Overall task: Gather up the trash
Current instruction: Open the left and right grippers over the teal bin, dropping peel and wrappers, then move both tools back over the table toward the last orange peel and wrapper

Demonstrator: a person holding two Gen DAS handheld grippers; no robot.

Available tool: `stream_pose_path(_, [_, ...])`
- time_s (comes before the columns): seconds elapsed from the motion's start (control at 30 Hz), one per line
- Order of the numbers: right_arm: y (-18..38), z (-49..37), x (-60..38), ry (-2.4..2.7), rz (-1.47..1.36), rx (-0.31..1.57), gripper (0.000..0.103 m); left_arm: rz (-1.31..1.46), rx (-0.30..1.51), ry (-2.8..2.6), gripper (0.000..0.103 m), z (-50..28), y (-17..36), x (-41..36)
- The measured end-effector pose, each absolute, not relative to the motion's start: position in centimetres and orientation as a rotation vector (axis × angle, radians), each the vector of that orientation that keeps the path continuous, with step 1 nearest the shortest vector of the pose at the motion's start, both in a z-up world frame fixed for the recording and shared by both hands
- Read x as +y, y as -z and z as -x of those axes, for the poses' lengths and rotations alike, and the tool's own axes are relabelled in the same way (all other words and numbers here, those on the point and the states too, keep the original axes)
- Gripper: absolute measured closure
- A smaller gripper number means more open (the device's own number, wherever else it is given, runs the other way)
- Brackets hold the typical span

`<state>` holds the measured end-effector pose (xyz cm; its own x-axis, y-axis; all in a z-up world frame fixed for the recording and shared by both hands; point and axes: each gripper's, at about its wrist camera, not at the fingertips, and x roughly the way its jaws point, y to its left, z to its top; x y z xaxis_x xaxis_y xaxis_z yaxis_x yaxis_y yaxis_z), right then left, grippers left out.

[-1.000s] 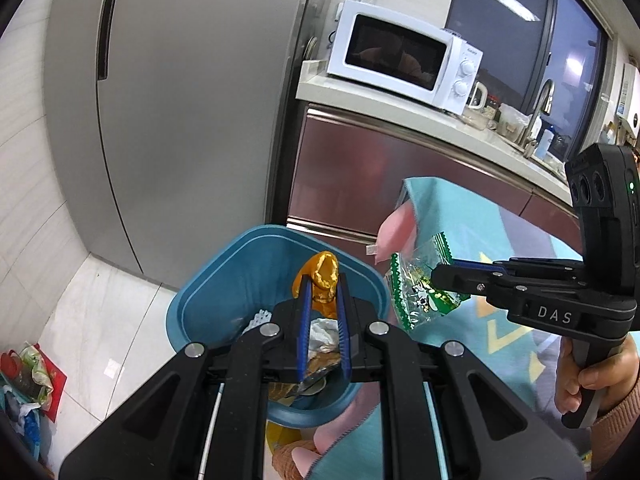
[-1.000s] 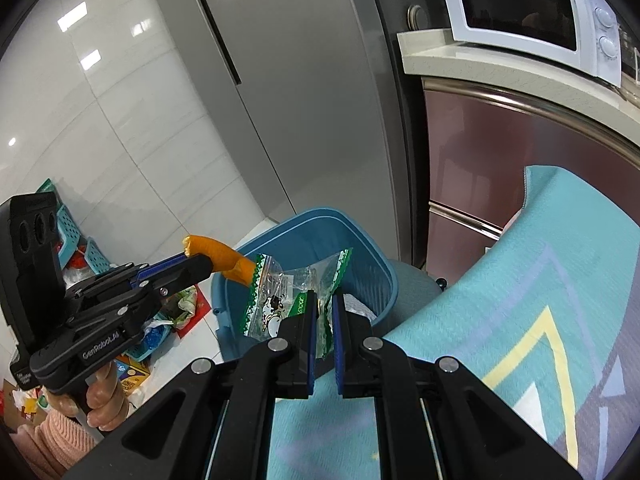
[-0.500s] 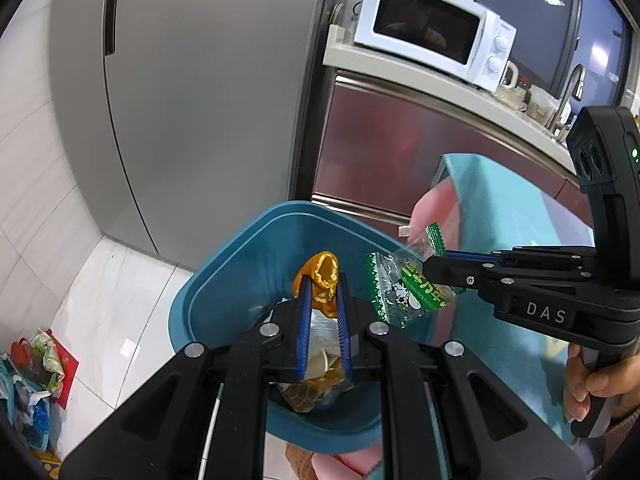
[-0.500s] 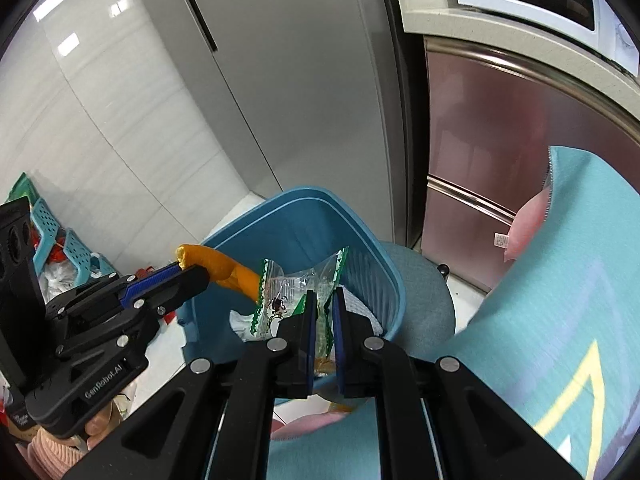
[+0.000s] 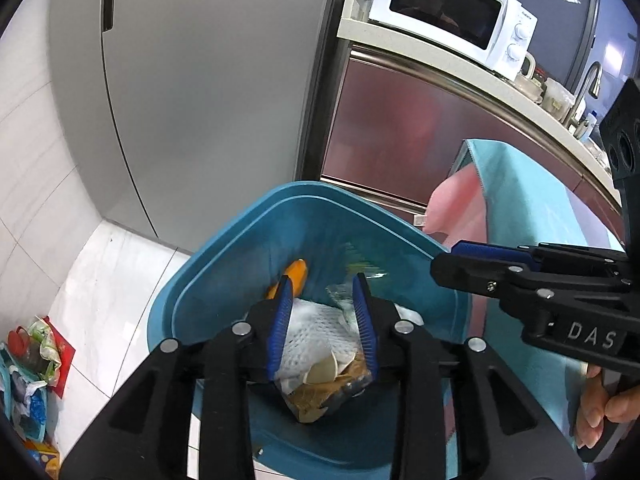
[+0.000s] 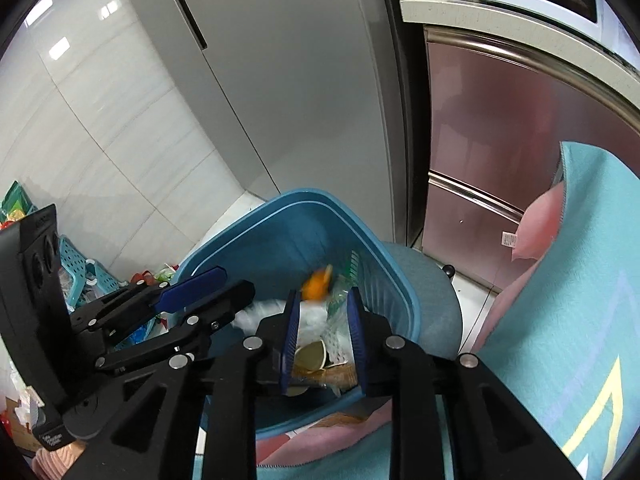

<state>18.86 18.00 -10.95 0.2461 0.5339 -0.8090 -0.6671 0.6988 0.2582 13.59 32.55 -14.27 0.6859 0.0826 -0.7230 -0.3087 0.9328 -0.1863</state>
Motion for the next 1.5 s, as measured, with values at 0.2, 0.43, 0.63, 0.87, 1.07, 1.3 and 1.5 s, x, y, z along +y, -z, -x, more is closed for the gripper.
stream_pose_path(0.2, [9.9, -17.7, 16.1, -0.839, 0.133, 1.008, 0.08, 0.291, 0.739, -0.189, 0.067, -11.3, 12.8, 31.0])
stream_pose_path(0.43, [7.5, -15.6, 12.6, -0.856, 0.094, 0.948, 0.079, 0.294, 0.66, -0.136, 0.062, -8.0, 9.9, 29.2])
stream_pose_path(0.63, [5.4, -13.2, 8.6, -0.848, 0.06, 0.885, 0.076, 0.262, 0.601, -0.062, 0.056, -5.1, 7.6, 26.1])
stream_pose_path(0.87, [5.0, -10.2, 2.5, -0.76, 0.068, 0.809, 0.068, 0.196, 0.565, 0.055, 0.034, -3.4, 6.3, 19.9])
stream_pose_path(1.07, [4.9, -8.3, -5.5, -0.611, 0.012, 0.781, 0.068, 0.126, 0.569, 0.21, 0.027, -3.5, 6.0, 12.7])
stream_pose_path(1.3, [4.8, -6.7, -16.5, -0.377, -0.102, 0.759, 0.067, 0.038, 0.584, 0.398, 0.027, -5.1, 5.8, 3.6])
stream_pose_path(1.5, [5.2, -5.0, -24.7, -0.185, -0.193, 0.738, 0.067, -0.031, 0.616, 0.515, 0.029, -7.8, 6.0, -3.4])
